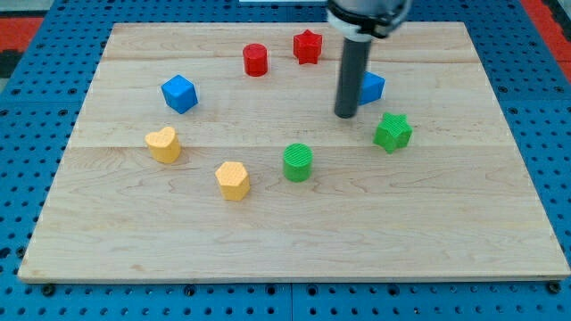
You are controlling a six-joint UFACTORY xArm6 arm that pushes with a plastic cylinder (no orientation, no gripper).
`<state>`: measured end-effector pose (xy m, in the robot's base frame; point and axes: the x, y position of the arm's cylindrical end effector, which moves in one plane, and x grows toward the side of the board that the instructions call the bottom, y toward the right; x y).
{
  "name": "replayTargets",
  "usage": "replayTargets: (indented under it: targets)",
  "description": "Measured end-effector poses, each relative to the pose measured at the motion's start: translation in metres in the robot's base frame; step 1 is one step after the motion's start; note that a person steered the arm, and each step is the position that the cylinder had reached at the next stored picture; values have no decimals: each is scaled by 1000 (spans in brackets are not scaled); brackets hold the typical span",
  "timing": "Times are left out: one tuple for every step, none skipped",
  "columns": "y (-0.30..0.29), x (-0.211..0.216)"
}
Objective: Move blue triangle and green star in a vertical line
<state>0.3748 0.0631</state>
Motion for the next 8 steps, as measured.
replayTargets:
  targets:
    - [-29,-12]
    - [-27,-33]
    - [28,-34]
    - [50,-33]
    - [50,-29]
    - [50,-29]
    - [50,-30]
    - [21,-42]
